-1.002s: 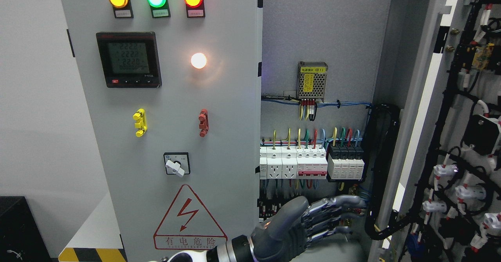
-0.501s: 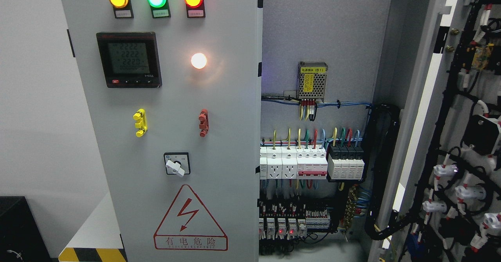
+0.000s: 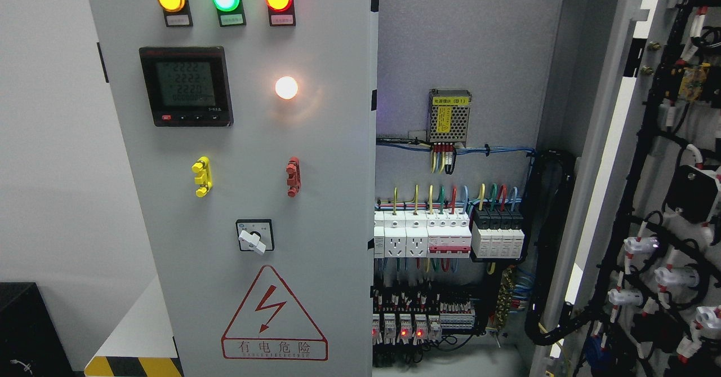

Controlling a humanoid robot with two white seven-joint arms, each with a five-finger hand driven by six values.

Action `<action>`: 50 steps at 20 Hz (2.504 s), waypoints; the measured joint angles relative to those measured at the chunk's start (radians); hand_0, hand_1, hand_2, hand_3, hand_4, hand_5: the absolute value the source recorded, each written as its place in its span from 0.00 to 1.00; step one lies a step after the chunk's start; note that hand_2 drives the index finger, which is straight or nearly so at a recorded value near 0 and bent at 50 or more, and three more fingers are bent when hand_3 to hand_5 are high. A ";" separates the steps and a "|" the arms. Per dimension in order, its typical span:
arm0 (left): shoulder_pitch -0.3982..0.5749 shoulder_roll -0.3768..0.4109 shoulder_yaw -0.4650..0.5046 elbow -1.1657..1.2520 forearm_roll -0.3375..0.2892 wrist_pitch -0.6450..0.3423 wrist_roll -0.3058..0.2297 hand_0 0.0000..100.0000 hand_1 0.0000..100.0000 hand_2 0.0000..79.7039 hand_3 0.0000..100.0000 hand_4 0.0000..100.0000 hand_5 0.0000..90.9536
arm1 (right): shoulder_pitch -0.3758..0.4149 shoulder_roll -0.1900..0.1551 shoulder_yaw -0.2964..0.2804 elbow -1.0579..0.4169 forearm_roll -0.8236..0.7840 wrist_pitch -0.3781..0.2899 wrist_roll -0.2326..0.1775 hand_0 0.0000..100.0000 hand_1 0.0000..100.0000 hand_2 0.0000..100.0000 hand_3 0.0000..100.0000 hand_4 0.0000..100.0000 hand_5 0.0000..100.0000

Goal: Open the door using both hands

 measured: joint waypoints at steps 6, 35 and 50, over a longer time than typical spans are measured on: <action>0.070 -0.044 0.037 0.185 -0.021 -0.029 0.000 0.00 0.00 0.00 0.00 0.00 0.00 | 0.000 0.000 0.000 0.000 0.000 0.000 0.000 0.00 0.00 0.00 0.00 0.00 0.00; 0.105 -0.317 0.085 0.995 -0.067 -0.071 -0.005 0.00 0.00 0.00 0.00 0.00 0.00 | 0.000 0.000 0.000 0.000 0.000 0.000 0.000 0.00 0.00 0.00 0.00 0.00 0.00; 0.110 -0.400 0.105 1.262 -0.069 -0.064 -0.007 0.00 0.00 0.00 0.00 0.00 0.00 | 0.000 0.000 0.000 0.000 0.000 0.000 0.000 0.00 0.00 0.00 0.00 0.00 0.00</action>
